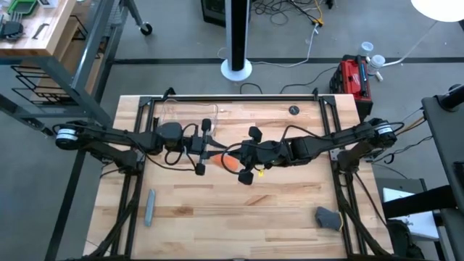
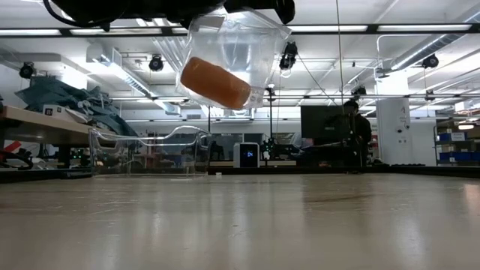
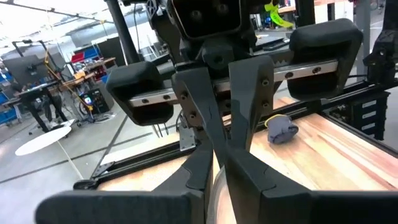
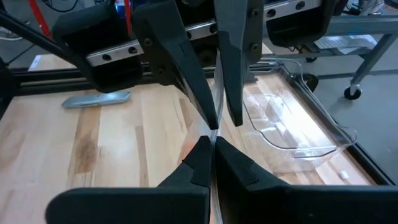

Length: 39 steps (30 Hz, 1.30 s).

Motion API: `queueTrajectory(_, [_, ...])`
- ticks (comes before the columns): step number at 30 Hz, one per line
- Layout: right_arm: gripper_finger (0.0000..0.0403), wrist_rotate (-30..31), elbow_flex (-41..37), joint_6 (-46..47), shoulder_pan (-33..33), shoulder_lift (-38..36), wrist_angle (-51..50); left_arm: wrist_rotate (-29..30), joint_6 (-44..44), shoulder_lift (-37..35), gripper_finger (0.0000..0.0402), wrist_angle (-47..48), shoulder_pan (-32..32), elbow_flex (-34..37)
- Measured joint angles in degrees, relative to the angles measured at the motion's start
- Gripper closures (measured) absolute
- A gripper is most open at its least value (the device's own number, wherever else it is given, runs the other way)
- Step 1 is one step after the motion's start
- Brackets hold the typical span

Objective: Roll bandage
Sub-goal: Close the transparent zip bag

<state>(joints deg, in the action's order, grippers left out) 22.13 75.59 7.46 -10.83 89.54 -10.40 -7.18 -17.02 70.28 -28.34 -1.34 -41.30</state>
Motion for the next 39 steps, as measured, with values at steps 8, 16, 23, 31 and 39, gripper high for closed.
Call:
queueTrajectory(8, [0.0403,-0.1,0.0,0.0,0.0,0.0,0.1,-4.9,2.7,0.0,0.0349,2.0,-1.0,0.1])
queueTrajectory(16, [0.0403,0.0,0.0,-0.1,0.0,0.0,0.1,-4.6,1.8,0.0,0.0336,1.9,-1.6,0.1])
queueTrajectory(23, [0.0403,-0.1,0.0,-0.2,0.0,0.0,0.0,-4.5,-5.0,0.0,0.0397,2.5,-1.3,0.1])
queueTrajectory(31, [0.0398,-0.1,0.0,-0.8,0.0,0.0,-0.4,-4.4,-5.9,0.0,0.04,2.8,-1.3,0.2])
queueTrajectory(39, [0.0324,-0.5,0.1,0.6,0.0,-0.2,-1.6,-7.3,-6.1,0.0,0.0401,4.0,-1.3,0.3])
